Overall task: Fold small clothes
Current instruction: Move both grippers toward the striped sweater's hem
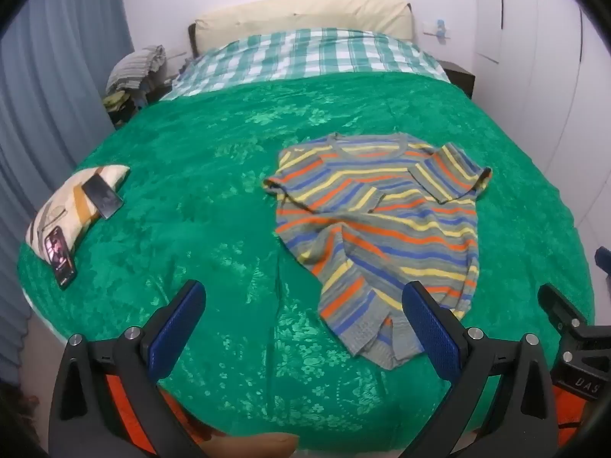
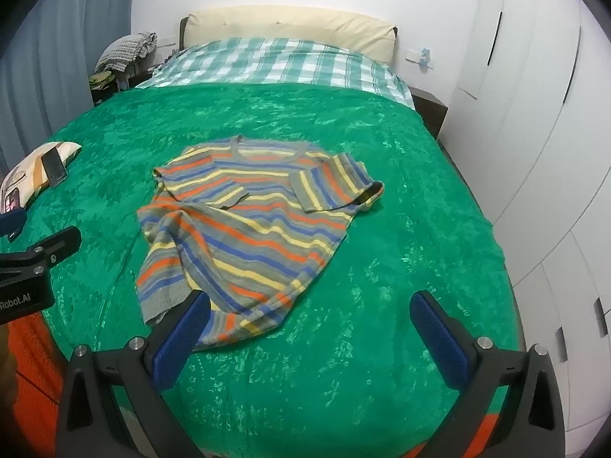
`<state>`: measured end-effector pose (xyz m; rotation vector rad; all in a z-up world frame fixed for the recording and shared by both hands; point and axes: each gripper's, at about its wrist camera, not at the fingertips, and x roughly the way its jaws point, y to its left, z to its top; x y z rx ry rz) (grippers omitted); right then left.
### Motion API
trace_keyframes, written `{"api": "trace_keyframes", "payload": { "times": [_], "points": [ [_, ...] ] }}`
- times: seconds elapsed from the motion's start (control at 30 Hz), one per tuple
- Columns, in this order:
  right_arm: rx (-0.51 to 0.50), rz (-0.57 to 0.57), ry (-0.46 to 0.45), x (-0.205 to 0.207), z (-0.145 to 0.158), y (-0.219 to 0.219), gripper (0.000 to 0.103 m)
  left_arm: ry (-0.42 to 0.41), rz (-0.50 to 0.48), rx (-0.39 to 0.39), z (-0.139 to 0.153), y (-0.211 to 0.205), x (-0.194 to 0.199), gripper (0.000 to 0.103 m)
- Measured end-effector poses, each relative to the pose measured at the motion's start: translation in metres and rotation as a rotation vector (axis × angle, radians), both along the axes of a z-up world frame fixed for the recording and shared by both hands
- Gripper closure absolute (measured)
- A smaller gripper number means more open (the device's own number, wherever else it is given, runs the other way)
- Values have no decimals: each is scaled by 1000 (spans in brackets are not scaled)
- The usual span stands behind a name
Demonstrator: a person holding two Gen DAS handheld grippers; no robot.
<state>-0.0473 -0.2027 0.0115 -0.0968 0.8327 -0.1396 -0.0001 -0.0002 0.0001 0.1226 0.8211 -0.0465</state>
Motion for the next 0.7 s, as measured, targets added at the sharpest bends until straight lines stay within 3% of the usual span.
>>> {"api": "trace_keyframes", "payload": {
  "times": [0.5,0.7],
  "points": [
    [-7,-18,11,-2,-5,-3,0,35,-13,-23,-10,7,-4,0],
    [-10,-22,15,-1,-7,-4,0,49,-26,7,-16,-2,3,0]
  ]
}}
